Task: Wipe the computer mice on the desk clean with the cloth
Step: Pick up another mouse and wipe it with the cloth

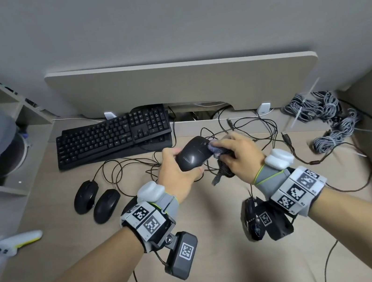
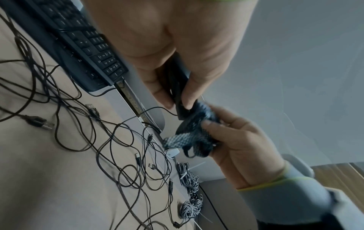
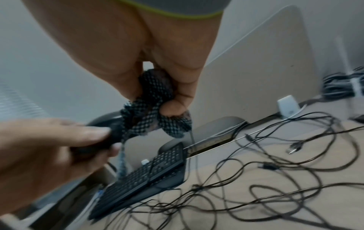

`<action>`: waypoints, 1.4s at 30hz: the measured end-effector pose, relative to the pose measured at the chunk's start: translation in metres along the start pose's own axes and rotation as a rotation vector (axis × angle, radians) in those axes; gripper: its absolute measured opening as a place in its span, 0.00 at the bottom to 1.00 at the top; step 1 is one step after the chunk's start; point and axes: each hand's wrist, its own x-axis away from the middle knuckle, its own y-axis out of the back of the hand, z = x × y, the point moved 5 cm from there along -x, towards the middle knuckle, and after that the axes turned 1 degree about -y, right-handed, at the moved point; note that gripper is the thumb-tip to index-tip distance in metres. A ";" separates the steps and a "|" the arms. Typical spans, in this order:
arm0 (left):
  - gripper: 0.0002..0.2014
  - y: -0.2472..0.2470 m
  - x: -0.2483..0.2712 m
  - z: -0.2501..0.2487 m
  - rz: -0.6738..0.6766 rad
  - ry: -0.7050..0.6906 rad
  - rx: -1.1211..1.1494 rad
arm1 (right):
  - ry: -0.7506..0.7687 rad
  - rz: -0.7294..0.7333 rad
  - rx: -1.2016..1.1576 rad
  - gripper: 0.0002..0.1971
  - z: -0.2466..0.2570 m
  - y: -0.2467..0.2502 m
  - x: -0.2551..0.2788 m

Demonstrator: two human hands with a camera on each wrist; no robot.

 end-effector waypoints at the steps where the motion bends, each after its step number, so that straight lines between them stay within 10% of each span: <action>1: 0.27 0.000 0.001 -0.001 0.005 -0.003 -0.007 | -0.032 -0.011 0.018 0.19 -0.003 0.001 0.000; 13: 0.29 -0.001 0.002 -0.012 0.062 -0.023 -0.106 | 0.189 0.012 0.043 0.19 0.026 0.003 0.004; 17: 0.27 -0.002 0.005 -0.014 0.097 -0.054 -0.131 | 0.009 0.014 0.105 0.22 -0.001 0.009 -0.009; 22: 0.27 -0.002 0.002 -0.012 0.102 -0.053 -0.144 | 0.208 0.079 0.094 0.22 0.029 0.001 0.003; 42: 0.25 -0.007 0.009 -0.011 0.136 -0.141 -0.288 | 0.096 0.069 0.124 0.26 0.021 0.002 -0.002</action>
